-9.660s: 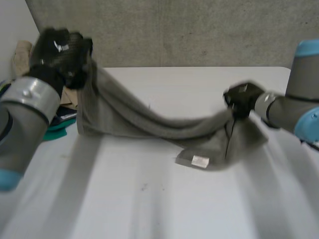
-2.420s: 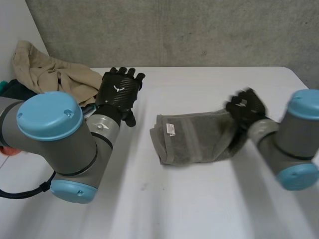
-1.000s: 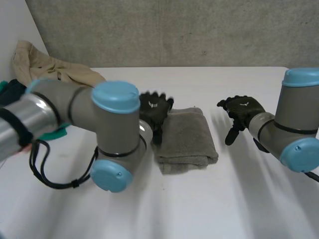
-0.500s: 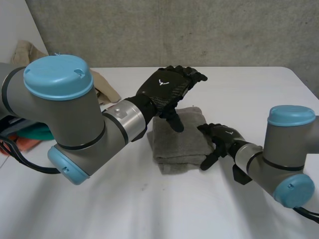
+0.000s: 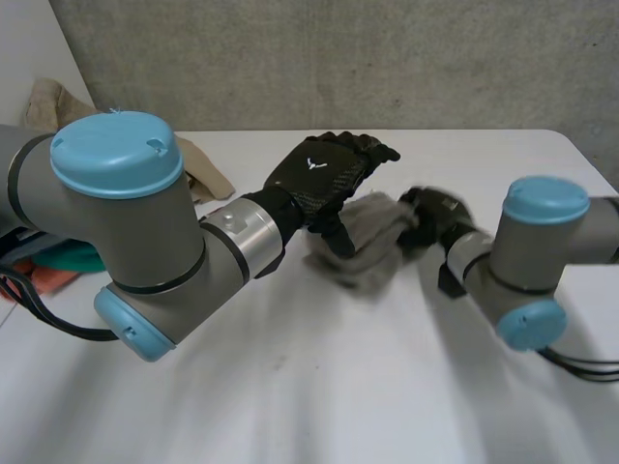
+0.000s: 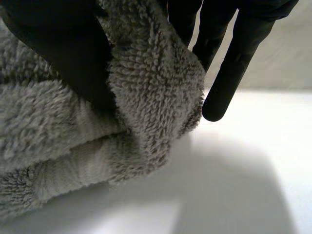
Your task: Fold the laundry.
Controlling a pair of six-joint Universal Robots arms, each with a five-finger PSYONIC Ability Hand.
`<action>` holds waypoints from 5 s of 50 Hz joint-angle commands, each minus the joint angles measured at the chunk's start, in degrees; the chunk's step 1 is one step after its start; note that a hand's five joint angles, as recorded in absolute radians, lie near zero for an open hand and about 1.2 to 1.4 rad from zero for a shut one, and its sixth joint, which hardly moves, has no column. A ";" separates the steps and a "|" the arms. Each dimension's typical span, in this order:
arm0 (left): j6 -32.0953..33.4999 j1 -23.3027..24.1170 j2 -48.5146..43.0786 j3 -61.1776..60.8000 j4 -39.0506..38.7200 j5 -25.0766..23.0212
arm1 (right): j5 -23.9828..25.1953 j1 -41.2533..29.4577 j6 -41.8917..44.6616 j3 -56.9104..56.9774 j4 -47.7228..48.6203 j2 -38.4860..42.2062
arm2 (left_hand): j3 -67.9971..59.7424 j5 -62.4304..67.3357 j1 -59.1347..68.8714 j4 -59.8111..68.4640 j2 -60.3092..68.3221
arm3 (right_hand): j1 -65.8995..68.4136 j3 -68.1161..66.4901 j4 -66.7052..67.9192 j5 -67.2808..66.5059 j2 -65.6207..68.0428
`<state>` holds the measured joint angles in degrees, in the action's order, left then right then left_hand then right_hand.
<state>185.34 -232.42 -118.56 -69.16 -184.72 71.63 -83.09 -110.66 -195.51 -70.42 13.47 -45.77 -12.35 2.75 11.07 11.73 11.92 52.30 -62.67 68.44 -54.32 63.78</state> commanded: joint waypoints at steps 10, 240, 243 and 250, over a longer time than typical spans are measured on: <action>-0.07 0.21 0.35 0.08 -0.29 0.09 | -9.11 18.46 1.27 38.66 -9.06 20.62 | -1.06 0.66 2.34 1.68 1.49 | 27.70 -17.33 11.56 -15.68 16.22; -9.57 4.34 -13.36 3.07 -21.30 -11.43 | 10.05 14.24 39.95 -33.64 0.16 -38.96 | -9.82 9.42 11.09 10.44 10.24 | -42.30 52.67 -58.44 54.32 -53.78; -7.90 4.08 -9.26 2.02 -18.85 -10.03 | 12.94 14.16 40.74 -33.38 0.16 -38.87 | -1.27 0.87 2.54 1.89 1.70 | -42.30 52.67 -58.44 54.32 -53.78; -3.77 1.89 2.89 -5.80 -13.57 -0.28 | 25.33 14.42 46.70 -32.50 -0.81 -38.17 | -3.41 3.01 4.69 4.03 3.84 | -42.30 52.67 -58.44 54.32 -53.78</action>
<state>178.27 -228.62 -125.14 -68.99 -202.25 63.42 -66.96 -96.35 -153.60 -103.44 13.28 -84.47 -15.19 4.18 15.11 14.74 15.01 12.93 -12.26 12.38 -2.82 12.30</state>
